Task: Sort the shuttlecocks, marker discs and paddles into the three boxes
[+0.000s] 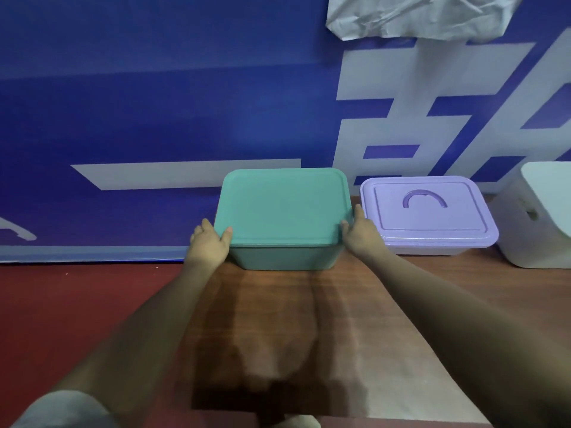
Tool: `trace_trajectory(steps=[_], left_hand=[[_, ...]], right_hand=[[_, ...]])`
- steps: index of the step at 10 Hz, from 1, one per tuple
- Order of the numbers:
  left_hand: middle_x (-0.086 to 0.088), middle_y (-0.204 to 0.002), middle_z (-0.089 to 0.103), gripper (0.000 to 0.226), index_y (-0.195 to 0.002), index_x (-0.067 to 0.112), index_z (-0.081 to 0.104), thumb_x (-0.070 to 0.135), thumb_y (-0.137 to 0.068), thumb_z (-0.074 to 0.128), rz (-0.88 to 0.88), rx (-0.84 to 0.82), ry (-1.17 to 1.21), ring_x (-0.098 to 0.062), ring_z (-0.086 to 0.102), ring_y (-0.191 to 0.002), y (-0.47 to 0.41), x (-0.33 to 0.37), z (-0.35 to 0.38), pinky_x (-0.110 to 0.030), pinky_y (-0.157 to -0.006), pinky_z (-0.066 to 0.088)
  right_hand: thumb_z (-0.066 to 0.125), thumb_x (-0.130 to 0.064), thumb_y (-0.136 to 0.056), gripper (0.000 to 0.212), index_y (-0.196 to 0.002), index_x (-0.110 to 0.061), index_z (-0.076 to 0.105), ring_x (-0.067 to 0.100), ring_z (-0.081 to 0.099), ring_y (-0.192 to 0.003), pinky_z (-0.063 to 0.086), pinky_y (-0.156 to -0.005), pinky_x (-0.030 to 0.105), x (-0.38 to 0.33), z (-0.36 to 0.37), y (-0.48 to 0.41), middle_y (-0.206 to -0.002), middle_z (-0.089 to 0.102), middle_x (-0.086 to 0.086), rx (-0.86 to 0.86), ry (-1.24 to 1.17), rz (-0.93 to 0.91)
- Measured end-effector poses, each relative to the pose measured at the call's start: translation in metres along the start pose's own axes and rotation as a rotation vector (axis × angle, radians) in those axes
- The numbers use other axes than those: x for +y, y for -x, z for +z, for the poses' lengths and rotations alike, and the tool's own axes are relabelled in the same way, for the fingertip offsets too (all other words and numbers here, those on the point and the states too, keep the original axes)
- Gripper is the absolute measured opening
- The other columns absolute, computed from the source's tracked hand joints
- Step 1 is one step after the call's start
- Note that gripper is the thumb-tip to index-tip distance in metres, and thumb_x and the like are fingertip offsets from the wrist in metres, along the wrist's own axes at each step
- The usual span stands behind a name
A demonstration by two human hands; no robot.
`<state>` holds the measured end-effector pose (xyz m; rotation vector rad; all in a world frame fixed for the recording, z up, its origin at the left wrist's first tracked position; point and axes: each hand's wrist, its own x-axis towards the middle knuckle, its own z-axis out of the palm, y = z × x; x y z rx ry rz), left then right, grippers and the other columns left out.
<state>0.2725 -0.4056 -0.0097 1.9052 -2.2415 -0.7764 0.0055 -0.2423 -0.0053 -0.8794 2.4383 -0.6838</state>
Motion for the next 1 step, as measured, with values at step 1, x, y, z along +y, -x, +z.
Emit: trace_trajectory(steps=[1], left_hand=[[-0.026,-0.134,0.042,0.062,-0.134,-0.003,0.038,0.044,-0.095,0.05,0.093,0.167,0.02,-0.042,0.039,-0.126,0.0161,0.0091,-0.0229,-0.05,-0.103,0.037]], right_hand=[[0.049,-0.04,-0.096,0.05,-0.13,-0.004,0.041,0.041,0.055,-0.111,0.045,-0.088,0.042,-0.0038,-0.027,0.0109,-0.124,0.056,0.023,0.071,-0.014,-0.091]])
